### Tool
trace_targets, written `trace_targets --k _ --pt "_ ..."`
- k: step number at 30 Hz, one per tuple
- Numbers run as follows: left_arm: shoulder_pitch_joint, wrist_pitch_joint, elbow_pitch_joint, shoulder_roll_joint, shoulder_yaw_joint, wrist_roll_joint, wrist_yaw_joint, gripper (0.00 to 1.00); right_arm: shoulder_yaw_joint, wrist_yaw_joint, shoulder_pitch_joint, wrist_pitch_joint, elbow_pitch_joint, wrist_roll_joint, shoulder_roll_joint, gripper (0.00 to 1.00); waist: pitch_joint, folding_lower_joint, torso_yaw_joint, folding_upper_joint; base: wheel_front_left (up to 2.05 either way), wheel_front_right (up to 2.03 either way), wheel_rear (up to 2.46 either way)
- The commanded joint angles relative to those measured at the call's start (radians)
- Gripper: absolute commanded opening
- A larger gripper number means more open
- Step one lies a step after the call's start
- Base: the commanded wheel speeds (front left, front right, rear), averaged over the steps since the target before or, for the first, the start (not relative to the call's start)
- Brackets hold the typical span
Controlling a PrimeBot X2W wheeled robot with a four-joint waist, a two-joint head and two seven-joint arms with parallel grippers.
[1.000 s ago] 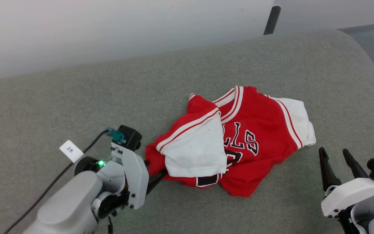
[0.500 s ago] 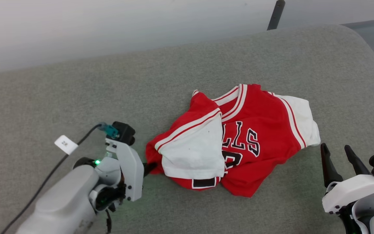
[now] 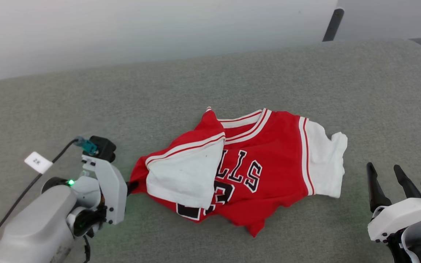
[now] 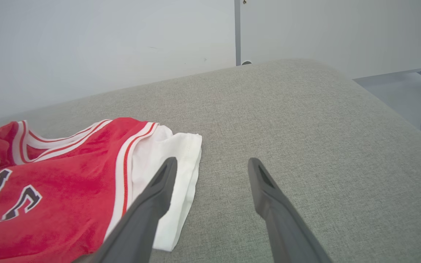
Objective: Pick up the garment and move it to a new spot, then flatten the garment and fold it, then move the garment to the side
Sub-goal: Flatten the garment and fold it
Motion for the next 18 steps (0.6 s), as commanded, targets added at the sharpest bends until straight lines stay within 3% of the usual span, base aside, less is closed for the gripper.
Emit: trace_targets --k 1,2,4,18 --pt "0.008 -0.007 0.008 0.006 0.001 -0.001 -0.001 0.00 0.001 -0.001 0.008 0.002 -0.004 -0.005 -0.003 1.00 -0.005 0.0000 0.008 0.0000 0.00 0.00 0.00" --pt "0.010 -0.013 0.016 0.008 -0.003 0.000 -0.001 0.26 0.001 -0.001 0.011 0.003 -0.005 -0.006 -0.003 1.00 -0.007 0.0000 0.012 0.0000 0.00 0.00 0.00" --pt "0.009 -0.024 0.030 0.008 -0.016 0.015 -0.001 1.00 0.002 -0.001 0.015 0.004 -0.007 -0.006 -0.003 1.00 -0.011 0.0000 0.019 0.0000 0.00 0.00 0.00" --pt "-0.033 0.013 -0.059 0.023 -0.048 -0.005 -0.001 1.00 0.011 -0.001 0.056 -0.005 -0.034 -0.003 -0.010 1.00 -0.054 0.0000 0.040 0.0000 0.00 0.00 0.00"
